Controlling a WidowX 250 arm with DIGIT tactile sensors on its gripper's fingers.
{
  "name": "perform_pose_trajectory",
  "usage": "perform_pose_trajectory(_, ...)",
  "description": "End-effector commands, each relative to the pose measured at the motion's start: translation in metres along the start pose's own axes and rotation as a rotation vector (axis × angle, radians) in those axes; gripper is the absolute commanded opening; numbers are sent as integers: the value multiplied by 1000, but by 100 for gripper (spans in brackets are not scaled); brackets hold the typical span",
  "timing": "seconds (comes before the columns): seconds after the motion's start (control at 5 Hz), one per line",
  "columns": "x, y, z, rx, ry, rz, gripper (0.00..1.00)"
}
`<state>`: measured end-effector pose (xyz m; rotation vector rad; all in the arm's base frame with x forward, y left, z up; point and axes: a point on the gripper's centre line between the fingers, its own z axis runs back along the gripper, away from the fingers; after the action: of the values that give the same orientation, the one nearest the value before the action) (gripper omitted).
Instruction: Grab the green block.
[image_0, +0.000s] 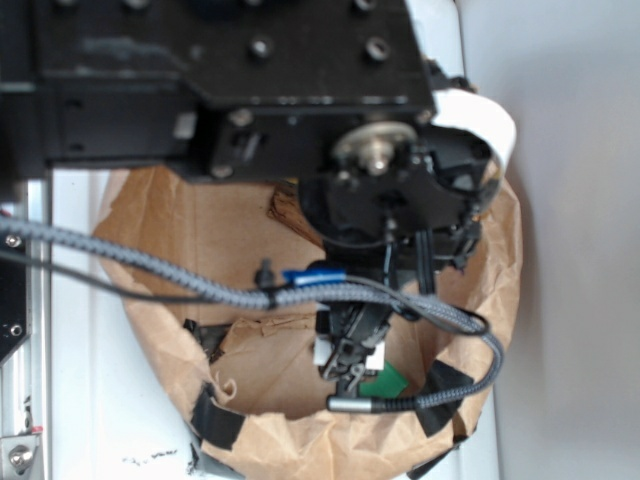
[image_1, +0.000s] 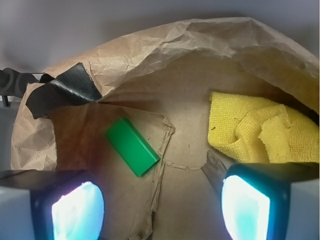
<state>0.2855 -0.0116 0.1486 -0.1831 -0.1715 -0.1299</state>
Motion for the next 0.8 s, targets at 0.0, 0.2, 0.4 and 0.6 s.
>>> perform_pose_trajectory(0.0, -11, 15, -23, -1, -45, -84, 100)
perform_pose_trajectory(0.2, -20, 18, -42, 35, -45, -131, 100)
perform_pose_trajectory(0.4, -19, 11, -64, 62, -39, -174, 100)
perform_pose_trajectory(0.6, -10, -1, -73, 85, -109, -178, 100)
